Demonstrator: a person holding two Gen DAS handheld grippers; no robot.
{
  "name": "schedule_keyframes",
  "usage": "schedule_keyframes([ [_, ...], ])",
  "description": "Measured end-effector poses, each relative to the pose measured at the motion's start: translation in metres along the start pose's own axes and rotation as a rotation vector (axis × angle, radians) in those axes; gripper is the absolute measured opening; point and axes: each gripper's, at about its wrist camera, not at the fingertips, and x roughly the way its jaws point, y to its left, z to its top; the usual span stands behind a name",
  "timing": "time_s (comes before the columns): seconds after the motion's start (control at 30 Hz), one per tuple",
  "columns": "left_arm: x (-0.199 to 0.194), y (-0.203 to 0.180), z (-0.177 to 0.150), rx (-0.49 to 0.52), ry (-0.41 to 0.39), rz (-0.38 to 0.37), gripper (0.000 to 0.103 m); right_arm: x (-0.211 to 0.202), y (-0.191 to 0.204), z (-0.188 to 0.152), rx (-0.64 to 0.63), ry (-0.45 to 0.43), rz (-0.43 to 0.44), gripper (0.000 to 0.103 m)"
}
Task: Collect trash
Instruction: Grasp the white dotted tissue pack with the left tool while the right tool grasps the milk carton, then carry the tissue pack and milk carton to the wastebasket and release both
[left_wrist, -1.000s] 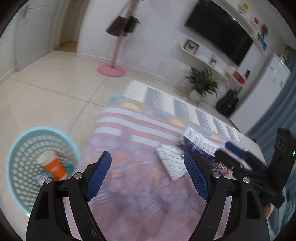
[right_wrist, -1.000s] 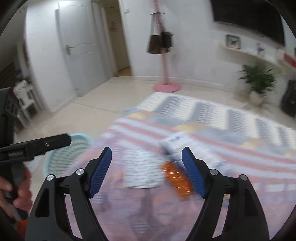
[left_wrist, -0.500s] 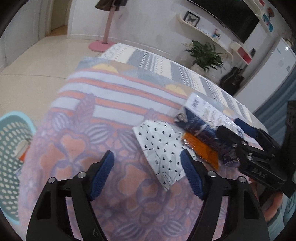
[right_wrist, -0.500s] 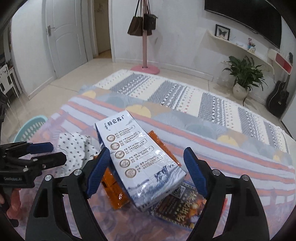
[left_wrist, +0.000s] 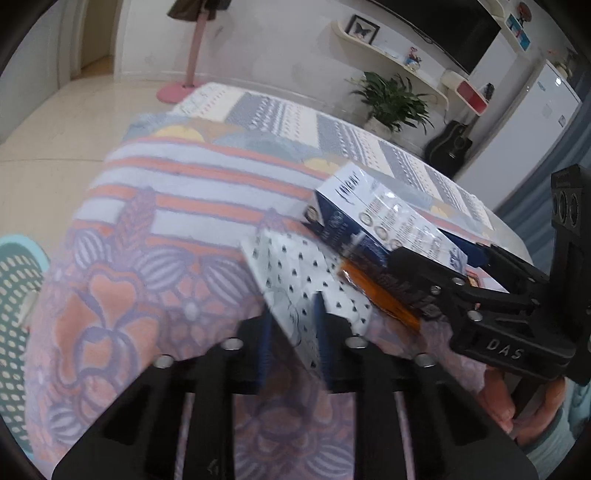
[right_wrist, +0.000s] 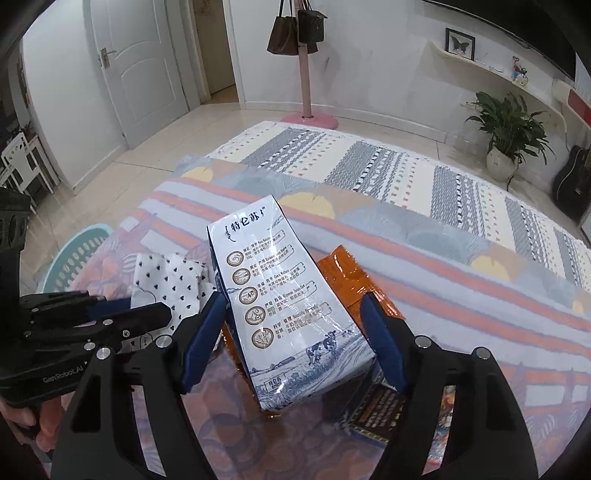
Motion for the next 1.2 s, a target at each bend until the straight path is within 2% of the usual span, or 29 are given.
schedule_keyframes([
  [0.2, -0.008, 0.0, 0.002, 0.004, -0.018, -0.031, 0.004, 0.002, 0.009, 0.006, 0.007, 0.01, -0.032, 0.075],
  [0.37, -0.031, 0.008, 0.008, -0.018, -0.056, -0.057, 0.002, 0.013, 0.021, 0.011, -0.027, 0.043, -0.059, 0.075],
  [0.47, -0.049, 0.022, 0.012, -0.056, -0.081, -0.06, 0.002, 0.021, 0.03, 0.01, -0.051, 0.071, -0.072, 0.067],
  [0.5, -0.054, 0.026, 0.012, -0.065, -0.09, -0.059, 0.002, 0.022, 0.035, 0.01, -0.057, 0.075, -0.074, 0.059],
  [0.77, -0.11, 0.061, 0.025, -0.134, -0.2, -0.055, 0.002, -0.001, 0.067, 0.022, -0.065, 0.001, -0.074, 0.054],
  [1.03, -0.198, 0.096, 0.022, -0.172, -0.371, 0.08, 0.002, -0.055, 0.139, 0.059, -0.122, -0.146, 0.03, 0.054],
  [1.13, -0.222, 0.121, 0.007, -0.219, -0.387, 0.161, 0.002, -0.063, 0.169, 0.068, -0.137, -0.169, 0.087, 0.054],
  [1.2, -0.231, 0.136, -0.001, -0.253, -0.394, 0.185, 0.002, -0.064, 0.193, 0.073, -0.142, -0.167, 0.137, 0.054],
])
